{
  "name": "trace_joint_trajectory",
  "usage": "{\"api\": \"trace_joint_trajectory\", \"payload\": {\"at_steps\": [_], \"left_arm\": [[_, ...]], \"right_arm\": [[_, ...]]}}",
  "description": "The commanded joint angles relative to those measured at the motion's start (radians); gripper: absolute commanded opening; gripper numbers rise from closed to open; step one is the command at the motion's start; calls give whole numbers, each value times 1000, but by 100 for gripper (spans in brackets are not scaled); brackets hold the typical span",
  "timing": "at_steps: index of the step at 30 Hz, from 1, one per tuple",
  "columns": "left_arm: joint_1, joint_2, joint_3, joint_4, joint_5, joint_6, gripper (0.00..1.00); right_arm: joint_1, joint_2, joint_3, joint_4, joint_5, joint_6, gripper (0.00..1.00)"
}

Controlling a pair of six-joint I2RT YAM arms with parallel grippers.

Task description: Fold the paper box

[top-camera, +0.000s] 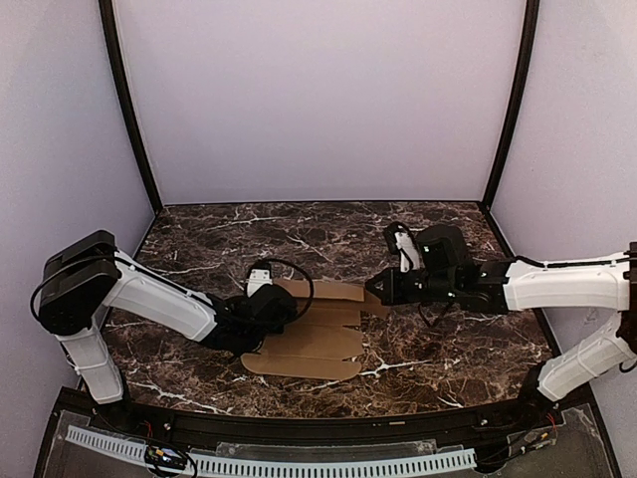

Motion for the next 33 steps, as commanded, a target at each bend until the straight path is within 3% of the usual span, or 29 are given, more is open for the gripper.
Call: {"api": "trace_joint_trajectory", "payload": {"at_steps": [1, 20, 33], "left_arm": [[-14, -40, -36, -9, -18, -19, 1], [-18, -44, -61, 38, 0, -3, 1], [-56, -28, -40, 56, -2, 56, 1]], "right_arm": [[7, 79, 54, 50, 3, 30, 0], [50, 325, 120, 111, 31, 49, 0], [59, 388, 152, 203, -22, 86, 0]]}}
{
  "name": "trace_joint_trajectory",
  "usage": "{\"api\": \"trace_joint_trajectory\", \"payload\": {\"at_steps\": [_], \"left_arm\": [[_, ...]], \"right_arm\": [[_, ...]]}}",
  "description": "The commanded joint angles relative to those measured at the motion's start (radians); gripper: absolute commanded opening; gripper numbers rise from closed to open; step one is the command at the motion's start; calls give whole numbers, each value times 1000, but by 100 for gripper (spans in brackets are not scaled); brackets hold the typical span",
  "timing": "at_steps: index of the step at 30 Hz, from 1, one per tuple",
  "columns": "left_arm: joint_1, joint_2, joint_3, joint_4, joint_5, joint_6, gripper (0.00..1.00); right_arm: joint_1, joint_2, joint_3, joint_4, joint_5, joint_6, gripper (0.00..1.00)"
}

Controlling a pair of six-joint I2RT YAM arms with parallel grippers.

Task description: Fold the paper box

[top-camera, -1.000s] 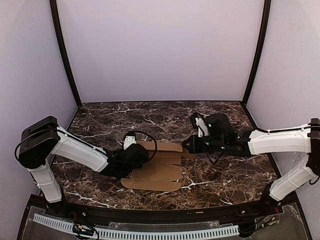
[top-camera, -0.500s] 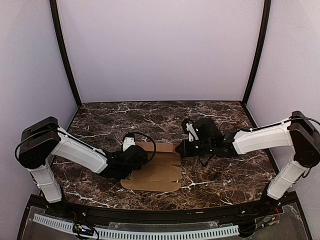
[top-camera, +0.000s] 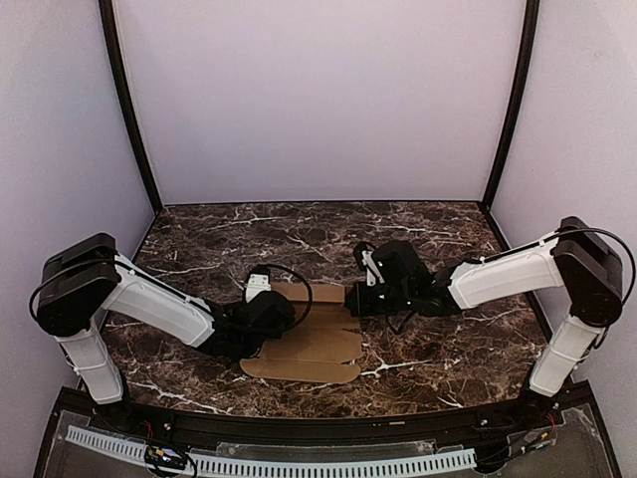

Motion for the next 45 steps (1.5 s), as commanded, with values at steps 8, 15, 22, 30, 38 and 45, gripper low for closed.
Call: {"api": "trace_joint_trajectory", "payload": {"at_steps": [8, 15, 22, 30, 38, 45], "left_arm": [[-35, -16, 10, 15, 23, 41, 1], [-36, -9, 14, 3, 27, -9, 1], [-37, 2, 23, 6, 48, -24, 1], [-37, -8, 14, -1, 46, -49, 1], [-35, -18, 26, -27, -10, -42, 1], [-34, -5, 55, -51, -66, -22, 1]], "right_arm": [[20, 38, 37, 153, -69, 59, 0], [21, 45, 3, 273, -111, 146, 0], [21, 59, -11, 392, -172, 233, 0], [21, 44, -27, 384, -168, 236, 0], [24, -26, -108, 271, -136, 161, 0], [35, -152, -201, 144, -75, 86, 0]]}}
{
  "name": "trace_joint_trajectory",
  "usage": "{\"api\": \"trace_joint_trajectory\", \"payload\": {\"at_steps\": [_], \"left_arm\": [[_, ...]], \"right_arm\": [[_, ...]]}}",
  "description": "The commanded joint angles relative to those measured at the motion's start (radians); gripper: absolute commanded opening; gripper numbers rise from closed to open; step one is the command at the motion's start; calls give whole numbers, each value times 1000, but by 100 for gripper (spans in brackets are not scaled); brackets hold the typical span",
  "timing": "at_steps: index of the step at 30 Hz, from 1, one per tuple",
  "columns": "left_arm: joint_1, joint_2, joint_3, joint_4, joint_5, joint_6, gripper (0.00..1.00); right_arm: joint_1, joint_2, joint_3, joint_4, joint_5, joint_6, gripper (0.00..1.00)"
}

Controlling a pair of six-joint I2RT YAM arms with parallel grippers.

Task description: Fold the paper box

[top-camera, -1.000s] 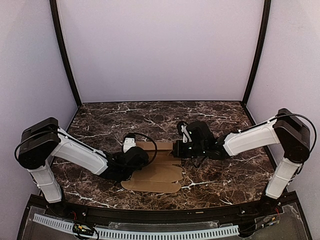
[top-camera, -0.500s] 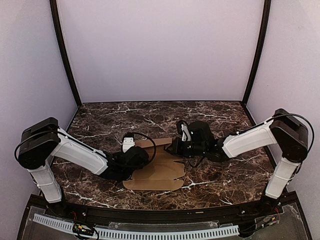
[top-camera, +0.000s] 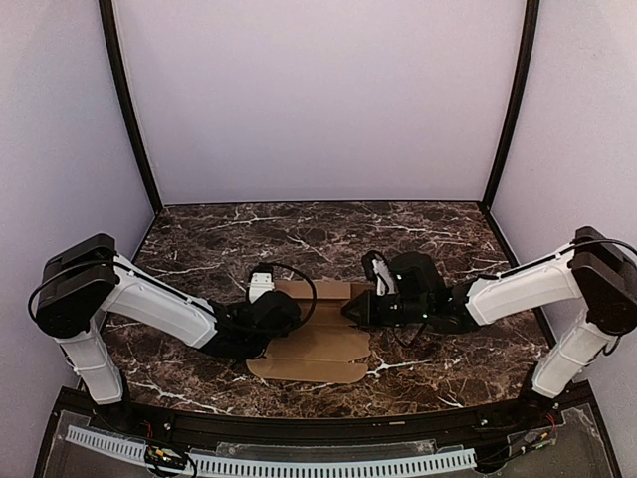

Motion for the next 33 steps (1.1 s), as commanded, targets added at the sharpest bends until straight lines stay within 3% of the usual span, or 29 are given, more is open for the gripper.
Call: {"api": "trace_joint_trajectory", "payload": {"at_steps": [1, 10, 19, 24, 33], "left_arm": [[-5, -2, 31, -56, -44, 32, 1], [3, 3, 51, -81, -64, 28, 1], [54, -105, 14, -92, 63, -69, 1], [84, -192, -25, -72, 149, -124, 1], [101, -350, -137, 39, 310, -207, 1]], "right_arm": [[14, -97, -59, -79, 56, -77, 0], [14, -253, -158, -222, 190, -118, 0], [15, -441, -264, -216, 271, -77, 0], [15, -513, -353, -150, 305, -24, 0], [12, -581, -427, 154, 213, 55, 0]]}}
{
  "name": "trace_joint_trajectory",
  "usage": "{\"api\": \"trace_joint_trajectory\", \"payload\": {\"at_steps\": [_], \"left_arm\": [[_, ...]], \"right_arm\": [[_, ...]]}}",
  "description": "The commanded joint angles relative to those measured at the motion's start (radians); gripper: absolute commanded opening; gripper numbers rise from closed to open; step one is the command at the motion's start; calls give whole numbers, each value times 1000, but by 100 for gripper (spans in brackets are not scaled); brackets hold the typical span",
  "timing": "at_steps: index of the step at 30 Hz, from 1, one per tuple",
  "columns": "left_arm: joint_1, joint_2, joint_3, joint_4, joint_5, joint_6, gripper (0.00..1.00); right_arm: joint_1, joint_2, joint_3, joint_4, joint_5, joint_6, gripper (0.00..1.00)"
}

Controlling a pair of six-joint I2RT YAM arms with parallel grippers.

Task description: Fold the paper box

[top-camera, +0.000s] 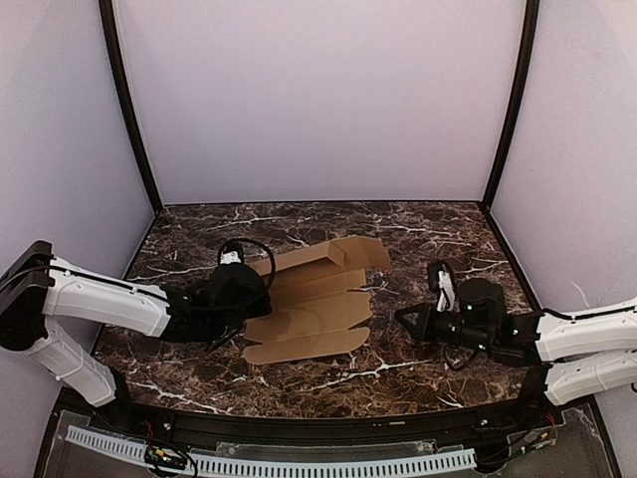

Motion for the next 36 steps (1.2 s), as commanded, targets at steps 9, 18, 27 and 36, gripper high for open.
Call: {"api": "trace_joint_trajectory", "payload": {"at_steps": [9, 18, 27, 36], "left_arm": [[17, -156, -182, 258, 263, -108, 1], [17, -139, -222, 370, 346, -137, 1], [17, -121, -221, 399, 371, -138, 1], [17, -101, -216, 416, 400, -132, 1]], "right_arm": [[-9, 58, -11, 572, -186, 98, 0], [-9, 192, 61, 803, -331, 144, 0], [-9, 265, 120, 885, -400, 160, 0], [-9, 284, 147, 901, -427, 147, 0]]}}
